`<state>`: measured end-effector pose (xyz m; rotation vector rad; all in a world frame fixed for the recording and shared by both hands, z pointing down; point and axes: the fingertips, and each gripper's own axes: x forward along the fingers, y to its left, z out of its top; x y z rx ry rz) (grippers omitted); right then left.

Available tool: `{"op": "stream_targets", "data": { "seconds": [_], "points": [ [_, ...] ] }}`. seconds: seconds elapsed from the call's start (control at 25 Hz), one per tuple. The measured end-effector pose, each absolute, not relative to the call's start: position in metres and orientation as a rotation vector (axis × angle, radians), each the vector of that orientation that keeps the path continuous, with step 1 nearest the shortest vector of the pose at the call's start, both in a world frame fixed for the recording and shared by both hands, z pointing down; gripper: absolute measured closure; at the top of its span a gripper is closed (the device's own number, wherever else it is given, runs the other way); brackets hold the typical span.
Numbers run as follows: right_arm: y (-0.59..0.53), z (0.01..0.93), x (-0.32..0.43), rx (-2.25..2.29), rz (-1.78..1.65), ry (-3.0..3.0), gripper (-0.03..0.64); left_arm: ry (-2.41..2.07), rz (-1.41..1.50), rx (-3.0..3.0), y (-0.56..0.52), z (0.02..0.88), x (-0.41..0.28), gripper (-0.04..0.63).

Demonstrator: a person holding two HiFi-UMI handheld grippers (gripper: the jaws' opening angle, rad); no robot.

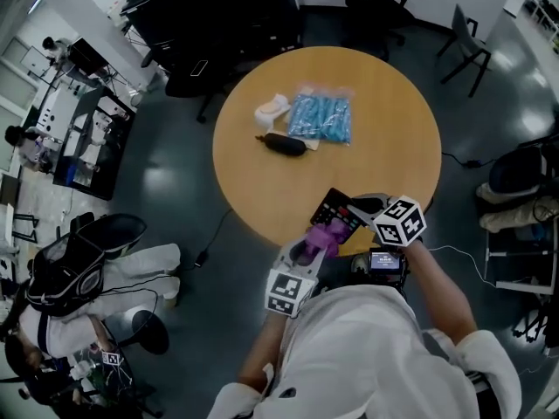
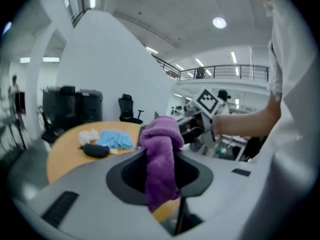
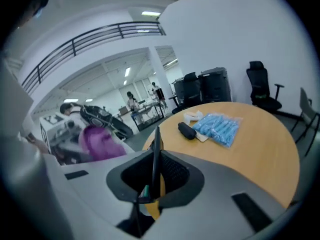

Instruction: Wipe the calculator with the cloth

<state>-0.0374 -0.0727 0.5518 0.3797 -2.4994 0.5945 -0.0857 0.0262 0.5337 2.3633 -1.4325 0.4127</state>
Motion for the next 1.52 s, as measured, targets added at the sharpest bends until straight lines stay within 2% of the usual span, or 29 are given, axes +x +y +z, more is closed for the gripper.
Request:
{"op": "stream_targets", "data": {
  "seconds": [0.16, 0.48, 0.84, 1.12, 1.52],
  "points": [
    [-0.041, 0.556, -0.045, 0.260, 0.455, -2.451, 0.565, -1.715, 0.821, 2.498, -0.010, 0.498, -0.119, 0.483],
    [-0.011, 0.555, -0.049, 0.189, 0.446, -2.435, 0.565, -1.443, 1.422, 2.792, -0.017, 0.515, -0.049, 0.483],
    [-0.020, 0.549, -0.013, 0.290, 0.526, -2.463, 0.565, -1.424, 1.344, 2.735, -0.017, 0.534, -0.054, 0.483],
    [-0.029, 0.529, 0.006, 0.360, 0.503, -2.566, 0.565, -1.390, 1.028, 2.620, -0.019, 0.547, -0.061, 0.483],
    [-0.032, 0.524, 0.018, 0.364, 0.467, -2.602, 0.565, -1.318, 0.812, 2.514, -0.006, 0.571, -0.063, 0.483]
  ]
}}
